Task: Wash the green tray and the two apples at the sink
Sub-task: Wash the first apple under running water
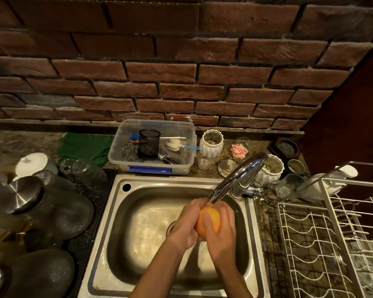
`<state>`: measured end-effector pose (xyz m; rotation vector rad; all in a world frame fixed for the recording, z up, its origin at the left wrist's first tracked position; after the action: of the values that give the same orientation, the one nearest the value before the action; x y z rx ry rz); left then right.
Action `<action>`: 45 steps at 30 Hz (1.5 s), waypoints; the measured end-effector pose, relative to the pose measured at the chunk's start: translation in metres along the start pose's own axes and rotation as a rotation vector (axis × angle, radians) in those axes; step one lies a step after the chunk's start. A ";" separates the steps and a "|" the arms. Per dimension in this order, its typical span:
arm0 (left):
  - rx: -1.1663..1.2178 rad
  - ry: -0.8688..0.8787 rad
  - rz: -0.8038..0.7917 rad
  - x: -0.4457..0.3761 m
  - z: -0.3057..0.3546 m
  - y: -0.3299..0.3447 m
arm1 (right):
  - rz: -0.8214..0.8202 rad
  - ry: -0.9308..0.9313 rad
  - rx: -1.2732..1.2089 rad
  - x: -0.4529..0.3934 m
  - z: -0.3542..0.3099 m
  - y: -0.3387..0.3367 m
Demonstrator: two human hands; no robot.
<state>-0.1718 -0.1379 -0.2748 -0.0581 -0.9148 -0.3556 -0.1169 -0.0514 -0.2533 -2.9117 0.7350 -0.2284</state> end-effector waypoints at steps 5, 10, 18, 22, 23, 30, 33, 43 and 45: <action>-0.140 0.318 0.205 0.003 0.006 -0.001 | 0.158 0.344 -0.334 -0.017 0.009 0.001; -0.280 0.463 0.262 0.012 0.010 -0.005 | 0.042 0.648 -0.663 -0.023 0.027 0.012; -0.341 0.541 0.300 0.022 0.008 -0.011 | -0.014 0.810 -0.637 -0.022 0.035 0.017; -0.110 0.390 0.303 0.011 -0.001 -0.011 | 0.076 0.406 -0.208 -0.026 0.013 0.007; -0.024 0.329 0.273 0.008 -0.003 -0.010 | 0.041 0.316 -0.109 -0.025 0.006 0.008; 0.270 -0.053 0.043 0.004 -0.019 -0.010 | -0.174 -0.035 0.308 -0.002 -0.008 0.014; 0.211 0.049 0.146 0.002 -0.015 -0.014 | -0.068 0.074 0.077 -0.006 -0.009 0.012; -0.295 0.370 0.371 0.004 0.002 -0.018 | -0.111 0.783 -0.432 -0.028 0.025 0.012; -0.227 0.327 0.373 0.005 0.000 -0.017 | -0.105 0.692 -0.341 -0.030 0.026 0.013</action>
<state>-0.1743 -0.1549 -0.2729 -0.3641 -0.5222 -0.1139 -0.1448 -0.0457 -0.2841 -3.1869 0.7524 -1.2816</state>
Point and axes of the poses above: each hand's wrist, its own x-axis away from the middle knuckle, its own y-axis out of the palm, z = x × y, the point moved 6 cm from there along -x, towards the middle knuckle, and after that the axes turned 15 degrees about -x, right-handed, at the moved point
